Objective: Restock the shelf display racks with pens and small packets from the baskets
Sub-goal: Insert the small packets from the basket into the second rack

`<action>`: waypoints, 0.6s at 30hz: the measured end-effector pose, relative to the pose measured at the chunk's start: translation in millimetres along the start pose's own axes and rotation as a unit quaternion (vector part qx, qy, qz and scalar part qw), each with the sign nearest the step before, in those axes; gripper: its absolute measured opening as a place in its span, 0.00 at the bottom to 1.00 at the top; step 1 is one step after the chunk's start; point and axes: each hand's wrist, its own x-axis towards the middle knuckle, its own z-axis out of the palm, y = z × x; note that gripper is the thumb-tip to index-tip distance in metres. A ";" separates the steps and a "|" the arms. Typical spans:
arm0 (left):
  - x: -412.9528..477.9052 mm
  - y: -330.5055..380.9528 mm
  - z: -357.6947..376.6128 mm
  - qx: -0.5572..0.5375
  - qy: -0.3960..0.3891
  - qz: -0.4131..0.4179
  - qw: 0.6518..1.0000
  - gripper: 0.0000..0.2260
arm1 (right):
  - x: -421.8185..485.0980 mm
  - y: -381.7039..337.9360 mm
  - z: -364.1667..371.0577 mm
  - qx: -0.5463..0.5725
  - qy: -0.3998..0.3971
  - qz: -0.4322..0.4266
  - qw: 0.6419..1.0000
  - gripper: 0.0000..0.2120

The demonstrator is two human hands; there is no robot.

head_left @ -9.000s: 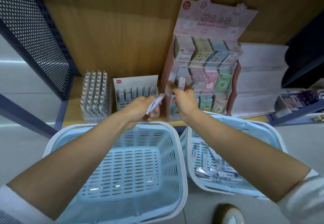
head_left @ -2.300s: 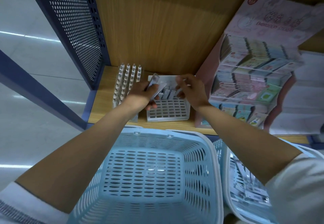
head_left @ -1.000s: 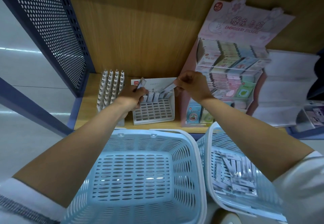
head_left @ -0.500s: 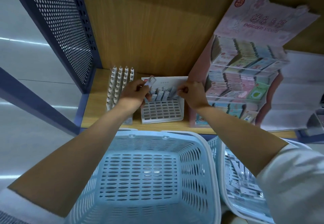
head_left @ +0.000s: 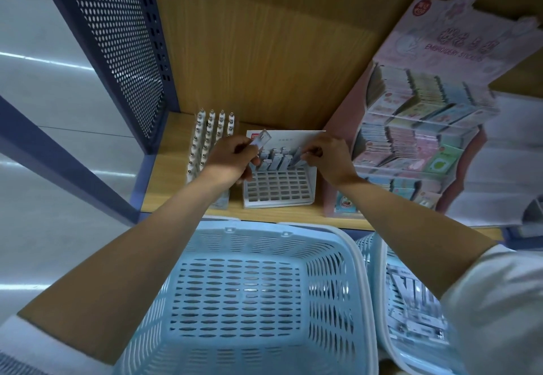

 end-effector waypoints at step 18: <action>2.4 0.9 -0.3 -0.007 -0.011 -0.005 1.000 0.07 | -0.6 -0.6 8.7 0.045 0.029 0.035 0.998 0.05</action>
